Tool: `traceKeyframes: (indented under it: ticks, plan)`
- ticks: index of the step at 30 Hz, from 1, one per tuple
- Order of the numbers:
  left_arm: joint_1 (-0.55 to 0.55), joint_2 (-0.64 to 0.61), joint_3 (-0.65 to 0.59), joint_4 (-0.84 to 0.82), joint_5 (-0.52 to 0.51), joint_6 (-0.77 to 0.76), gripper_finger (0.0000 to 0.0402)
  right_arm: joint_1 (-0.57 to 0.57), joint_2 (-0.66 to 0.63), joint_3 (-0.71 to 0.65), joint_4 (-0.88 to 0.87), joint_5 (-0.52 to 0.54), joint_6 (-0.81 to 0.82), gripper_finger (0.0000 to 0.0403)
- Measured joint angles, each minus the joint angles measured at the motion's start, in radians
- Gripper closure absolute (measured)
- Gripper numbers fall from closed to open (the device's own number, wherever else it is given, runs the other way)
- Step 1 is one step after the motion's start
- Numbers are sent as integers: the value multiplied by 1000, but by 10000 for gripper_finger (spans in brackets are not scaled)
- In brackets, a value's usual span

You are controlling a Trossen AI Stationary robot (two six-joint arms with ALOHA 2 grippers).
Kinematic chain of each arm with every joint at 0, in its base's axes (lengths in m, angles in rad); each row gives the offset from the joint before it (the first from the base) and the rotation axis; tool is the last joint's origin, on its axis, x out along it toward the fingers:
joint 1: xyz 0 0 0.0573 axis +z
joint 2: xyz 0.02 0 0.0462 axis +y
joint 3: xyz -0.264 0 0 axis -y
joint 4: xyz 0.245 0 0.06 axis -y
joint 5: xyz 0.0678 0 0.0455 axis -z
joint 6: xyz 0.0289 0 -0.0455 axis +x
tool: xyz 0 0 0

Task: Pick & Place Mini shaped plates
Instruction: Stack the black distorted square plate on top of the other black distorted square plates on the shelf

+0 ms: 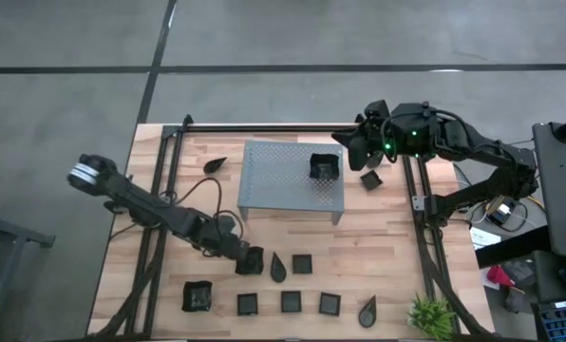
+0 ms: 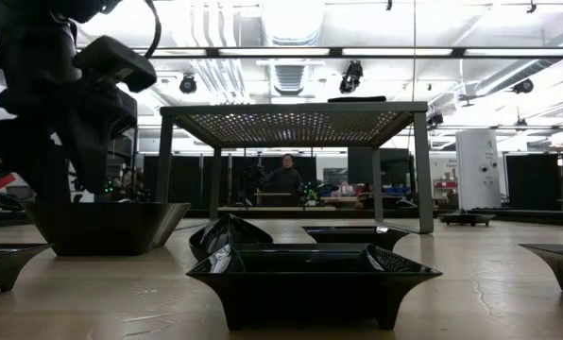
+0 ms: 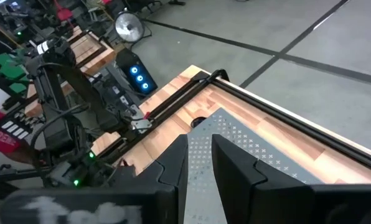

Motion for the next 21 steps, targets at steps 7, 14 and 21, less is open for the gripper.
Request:
traceKeyframes:
  ticks: [7, 14, 21]
  plan:
    - [0, 36, 1, 7, 0, 10, 227, 0, 0, 0, 1, 0, 1, 335]
    - [0, 33, 2, 20, 3, 41, 290, 0, 0, -1, 1, 0, 1, 335]
    - [1, 32, 2, 22, 8, 74, 394, 0, 0, -1, 2, 1, 1, 335]
